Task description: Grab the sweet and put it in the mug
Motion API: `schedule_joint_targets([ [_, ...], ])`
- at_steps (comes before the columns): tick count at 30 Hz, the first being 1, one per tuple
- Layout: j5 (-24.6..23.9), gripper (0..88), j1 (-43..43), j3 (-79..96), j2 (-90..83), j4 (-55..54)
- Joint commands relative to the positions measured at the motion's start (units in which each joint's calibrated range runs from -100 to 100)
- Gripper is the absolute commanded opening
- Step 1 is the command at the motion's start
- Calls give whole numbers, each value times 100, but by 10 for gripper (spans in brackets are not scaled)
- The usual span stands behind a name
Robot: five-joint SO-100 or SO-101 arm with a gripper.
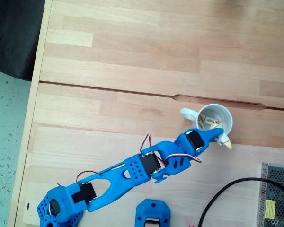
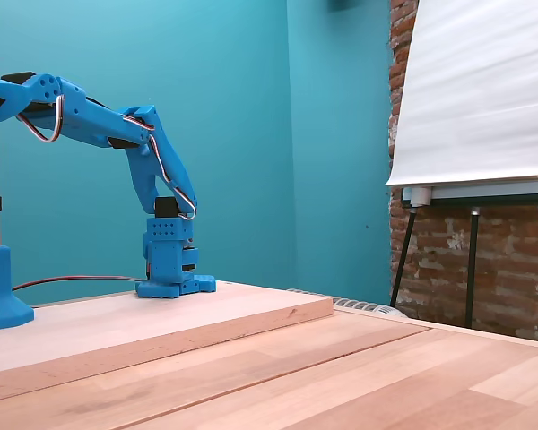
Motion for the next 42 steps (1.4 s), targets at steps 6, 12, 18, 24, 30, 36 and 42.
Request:
schedule_joint_targets([
  [6,49,35,46,22,-95,19],
  [12,0,35,-26,22,-77,60],
  [18,-10,35,-26,22,-51,116],
  [24,-10,35,-33,22,-69,124],
  [30,-10,35,-41,22,-69,124],
  [36,-10,35,-41,22,-77,132],
  [42,-5,37,-48,13,-86,132],
])
